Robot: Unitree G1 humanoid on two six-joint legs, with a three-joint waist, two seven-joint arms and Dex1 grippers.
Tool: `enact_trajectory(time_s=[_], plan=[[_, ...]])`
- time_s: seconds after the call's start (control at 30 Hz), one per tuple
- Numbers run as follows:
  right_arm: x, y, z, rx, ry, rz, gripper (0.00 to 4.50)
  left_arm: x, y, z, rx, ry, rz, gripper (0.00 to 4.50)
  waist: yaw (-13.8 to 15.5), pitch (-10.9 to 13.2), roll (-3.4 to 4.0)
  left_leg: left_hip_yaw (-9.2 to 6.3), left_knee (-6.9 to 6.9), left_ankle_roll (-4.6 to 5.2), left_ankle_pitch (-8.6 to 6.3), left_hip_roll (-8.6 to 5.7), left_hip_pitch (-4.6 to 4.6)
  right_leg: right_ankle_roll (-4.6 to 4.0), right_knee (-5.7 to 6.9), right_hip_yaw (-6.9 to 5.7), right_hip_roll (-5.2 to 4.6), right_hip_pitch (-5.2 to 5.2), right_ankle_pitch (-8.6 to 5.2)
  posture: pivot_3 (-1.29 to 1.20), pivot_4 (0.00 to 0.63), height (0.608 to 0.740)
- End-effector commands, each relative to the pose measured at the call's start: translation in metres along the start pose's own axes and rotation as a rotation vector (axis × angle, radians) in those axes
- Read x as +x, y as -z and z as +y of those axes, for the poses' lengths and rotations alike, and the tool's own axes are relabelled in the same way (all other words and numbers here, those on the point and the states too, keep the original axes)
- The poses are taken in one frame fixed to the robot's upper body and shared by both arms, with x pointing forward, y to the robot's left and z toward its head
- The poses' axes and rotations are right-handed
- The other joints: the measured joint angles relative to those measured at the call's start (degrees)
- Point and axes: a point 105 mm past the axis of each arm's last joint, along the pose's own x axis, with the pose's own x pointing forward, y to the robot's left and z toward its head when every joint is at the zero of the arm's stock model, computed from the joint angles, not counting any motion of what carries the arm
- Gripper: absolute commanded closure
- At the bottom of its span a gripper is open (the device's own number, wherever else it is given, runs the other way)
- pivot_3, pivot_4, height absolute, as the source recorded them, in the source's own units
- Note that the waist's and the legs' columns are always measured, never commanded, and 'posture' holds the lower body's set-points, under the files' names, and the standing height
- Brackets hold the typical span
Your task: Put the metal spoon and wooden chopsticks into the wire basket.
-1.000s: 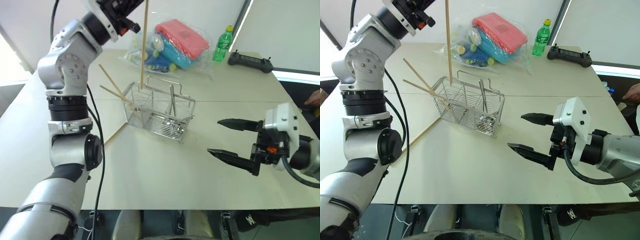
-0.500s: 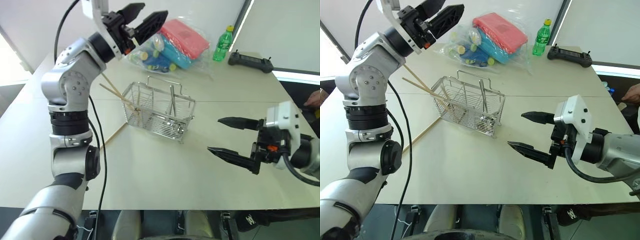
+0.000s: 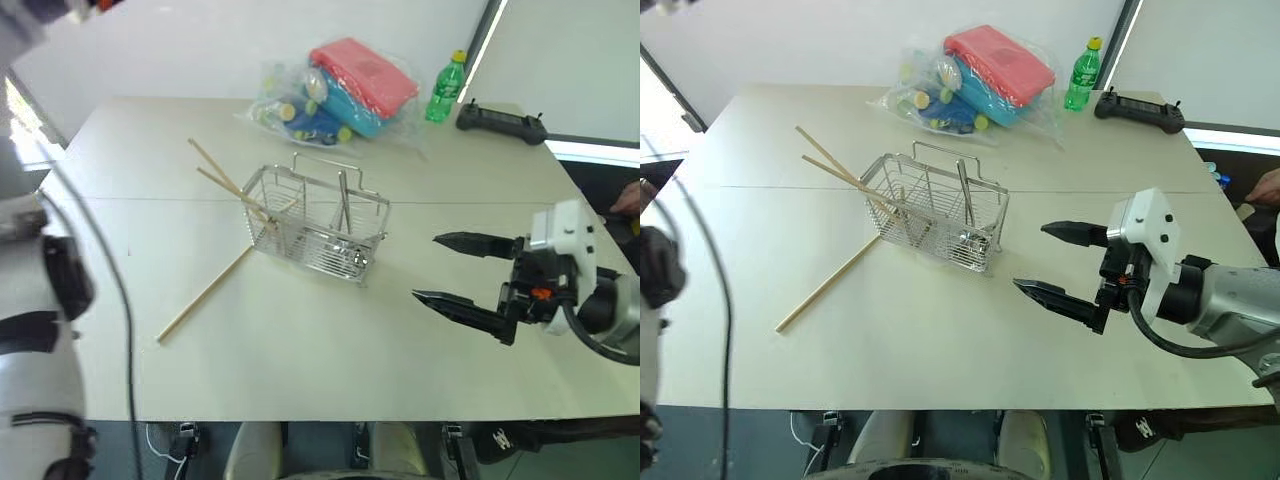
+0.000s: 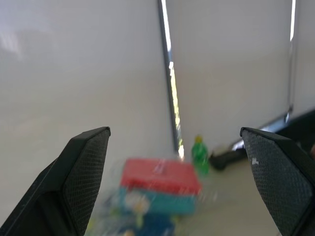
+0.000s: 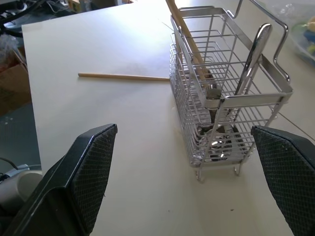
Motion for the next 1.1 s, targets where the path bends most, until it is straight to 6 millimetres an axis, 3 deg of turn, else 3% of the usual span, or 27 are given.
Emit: enact_trajectory(time_s=[0.03,0.17,0.27,0.37,0.5,0.67,1.1], plan=[[0.001,-0.004,0.001,-0.024,0.002,-0.03,0.0,-0.015,0.055,0.008,0.061,0.048,0.319,0.04,0.1,0.0,0.0,-0.01,0.03,-0.01,0.0,0.0,-0.02,0.0,-0.01,0.0,-0.01,-0.02,-0.03,0.0,0.15,0.678],[0.003,-0.001,0.003,-0.016,0.002,-0.041,0.0,-0.054,0.135,0.016,0.116,0.063,0.726,0.04,-0.1,0.0,-0.01,0.05,0.07,-0.01,0.0,0.02,-0.11,-0.03,-0.11,0.02,-0.03,-0.09,-0.03,0.0,0.15,0.678],[0.005,0.0,0.005,-0.011,0.003,-0.047,0.0,-0.061,0.171,0.004,0.063,0.085,0.826,0.04,-0.2,0.0,-0.03,0.05,0.03,-0.01,0.0,0.04,-0.27,-0.14,-0.07,0.02,-0.01,-0.28,0.05,0.0,0.15,0.678],[0.006,0.001,0.006,-0.01,0.006,-0.051,0.0,-0.059,0.198,-0.025,0.01,0.162,0.882,0.04,0.0,0.0,-0.06,0.02,0.02,0.01,0.0,0.04,-0.41,-0.07,0.01,0.01,0.0,-0.38,0.15,0.0,0.15,0.678],[0.006,0.0,0.006,-0.008,0.014,-0.058,0.0,-0.048,0.219,-0.069,-0.05,0.263,0.895,0.04,0.0,0.0,-0.07,0.01,0.06,0.02,0.0,0.0,-0.47,0.03,-0.03,0.02,-0.03,-0.36,0.19,0.0,0.15,0.678],[0.007,0.0,0.007,-0.005,0.025,-0.064,0.0,-0.037,0.23,-0.097,-0.078,0.306,0.894,0.04,-0.3,0.0,-0.07,-0.01,0.08,0.02,0.0,0.05,-0.29,0.1,0.05,0.02,0.02,-0.32,0.05,0.0,0.15,0.678],[0.005,-0.001,0.008,0.001,0.049,-0.074,0.0,-0.028,0.26,-0.115,-0.084,0.241,0.942,0.04,-0.1,0.0,-0.03,0.0,0.06,0.02,0.0,0.03,-0.18,0.05,0.03,0.03,0.0,-0.17,0.07,0.0,0.15,0.678]])
